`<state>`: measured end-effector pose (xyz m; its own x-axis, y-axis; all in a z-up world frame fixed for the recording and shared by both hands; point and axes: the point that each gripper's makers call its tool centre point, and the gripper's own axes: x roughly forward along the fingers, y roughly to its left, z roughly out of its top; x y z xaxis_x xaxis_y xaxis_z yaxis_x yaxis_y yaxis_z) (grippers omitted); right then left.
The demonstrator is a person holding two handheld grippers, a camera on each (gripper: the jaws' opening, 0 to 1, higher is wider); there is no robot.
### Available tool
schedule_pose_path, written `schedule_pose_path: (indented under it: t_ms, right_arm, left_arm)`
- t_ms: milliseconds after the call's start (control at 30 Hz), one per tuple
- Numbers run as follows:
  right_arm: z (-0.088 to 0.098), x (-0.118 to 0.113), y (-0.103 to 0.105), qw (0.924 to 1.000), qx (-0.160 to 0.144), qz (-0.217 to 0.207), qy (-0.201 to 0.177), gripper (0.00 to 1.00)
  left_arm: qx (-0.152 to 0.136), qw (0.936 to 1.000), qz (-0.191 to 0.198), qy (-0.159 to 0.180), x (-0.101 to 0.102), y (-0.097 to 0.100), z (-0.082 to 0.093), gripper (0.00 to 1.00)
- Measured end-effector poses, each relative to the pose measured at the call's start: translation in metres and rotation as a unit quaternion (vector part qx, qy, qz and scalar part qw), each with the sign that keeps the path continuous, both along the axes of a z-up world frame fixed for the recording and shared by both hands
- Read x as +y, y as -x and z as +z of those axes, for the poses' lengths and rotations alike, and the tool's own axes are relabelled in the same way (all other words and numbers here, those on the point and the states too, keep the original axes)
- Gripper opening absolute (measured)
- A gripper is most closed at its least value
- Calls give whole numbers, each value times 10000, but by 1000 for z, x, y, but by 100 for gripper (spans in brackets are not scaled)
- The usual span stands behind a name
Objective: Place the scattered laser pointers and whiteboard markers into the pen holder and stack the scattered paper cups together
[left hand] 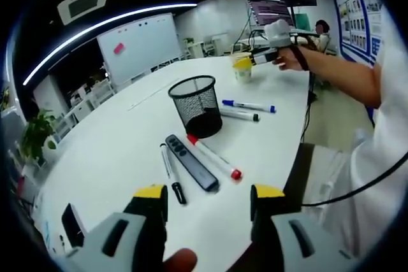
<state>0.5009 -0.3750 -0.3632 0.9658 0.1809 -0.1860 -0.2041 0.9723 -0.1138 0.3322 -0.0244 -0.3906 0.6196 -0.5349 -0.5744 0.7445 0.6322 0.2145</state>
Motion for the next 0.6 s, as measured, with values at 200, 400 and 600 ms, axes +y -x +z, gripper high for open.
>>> schedule_pose_path:
  t_ms: [200,400,600]
  right_arm:
    - [17,-1,2,9996,-246,-52,-83,76]
    - [32,1,7,9990,-438,-68,-72,77]
    - [46,6,12,9981,-605,-75,3,75]
  left_arm:
    - [-9,10000,-4,12,-1,0,1,53]
    - [-12,10000,-1,21,-1,0,1,53]
    - [-26,10000,-1,22,-1,0,1,53]
